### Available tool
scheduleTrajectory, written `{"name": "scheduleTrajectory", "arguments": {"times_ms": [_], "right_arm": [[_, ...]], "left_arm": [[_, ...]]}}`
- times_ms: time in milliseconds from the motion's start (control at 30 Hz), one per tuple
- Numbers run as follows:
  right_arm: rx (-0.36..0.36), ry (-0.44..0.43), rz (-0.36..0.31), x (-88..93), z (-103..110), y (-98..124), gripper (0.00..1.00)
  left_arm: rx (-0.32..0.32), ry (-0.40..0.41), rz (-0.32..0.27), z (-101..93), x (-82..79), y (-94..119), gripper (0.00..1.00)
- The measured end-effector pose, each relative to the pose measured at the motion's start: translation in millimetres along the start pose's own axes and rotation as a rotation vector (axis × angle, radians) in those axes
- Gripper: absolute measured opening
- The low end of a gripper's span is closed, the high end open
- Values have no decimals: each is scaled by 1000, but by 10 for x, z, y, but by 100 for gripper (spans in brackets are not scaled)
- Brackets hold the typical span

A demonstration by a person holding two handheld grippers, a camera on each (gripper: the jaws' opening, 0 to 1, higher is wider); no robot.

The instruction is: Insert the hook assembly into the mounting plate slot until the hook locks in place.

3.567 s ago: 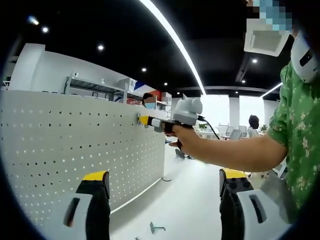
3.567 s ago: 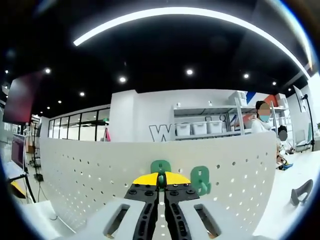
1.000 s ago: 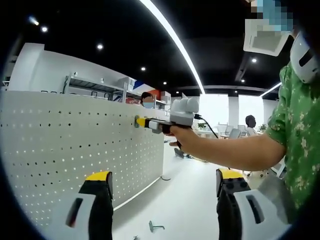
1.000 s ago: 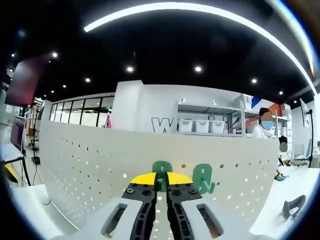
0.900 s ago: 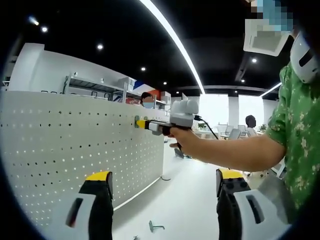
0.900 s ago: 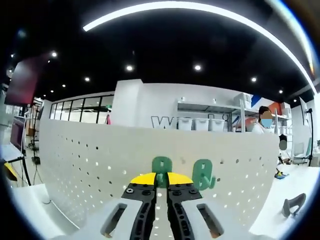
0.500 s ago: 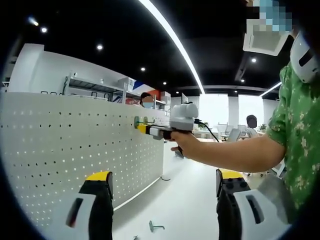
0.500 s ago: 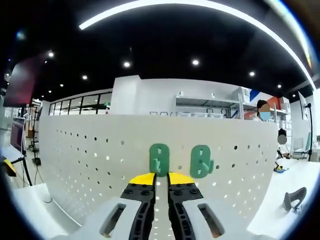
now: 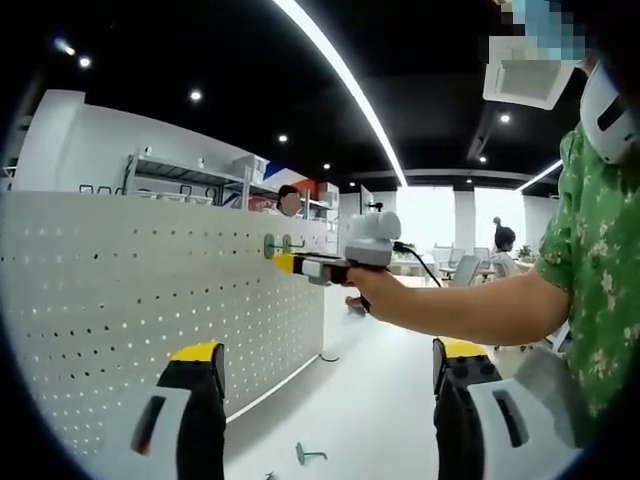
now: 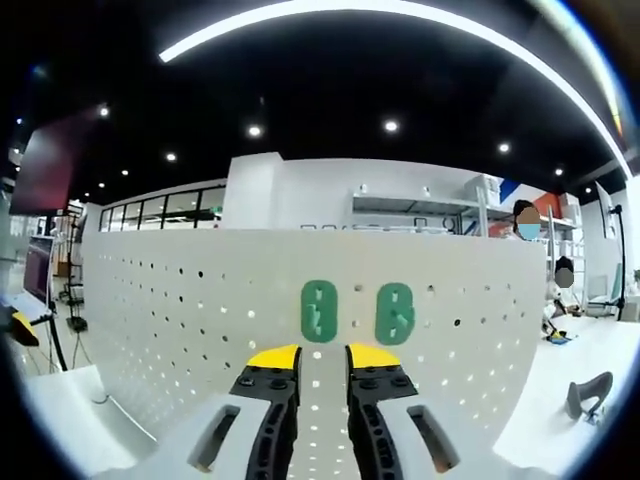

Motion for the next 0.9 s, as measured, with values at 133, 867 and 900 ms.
{"name": "scheduleTrajectory", "arguments": {"times_ms": [133, 867, 900], "right_arm": [[-19, -10, -3, -12, 24, 43, 23], [-141, -31, -36, -65, 244, 317, 60], [-148, -32, -36, -68, 258, 328, 62]], "left_arm": [[1, -2, 1, -18, -8, 4, 88], [-5, -25, 2, -87, -81, 52, 89], [-5, -25, 2, -90, -83, 55, 89]]}}
Point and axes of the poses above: the point that each gripper's makers call its tool centre point, and the gripper's own axes: y roughly backward along the fingers, z roughly to its left, x roughly out of its underside, the point moved 3 cm from there along y, roughly backward along the fingers, and after that the axes turned 2 degrees about -y, right-handed, at the moved point
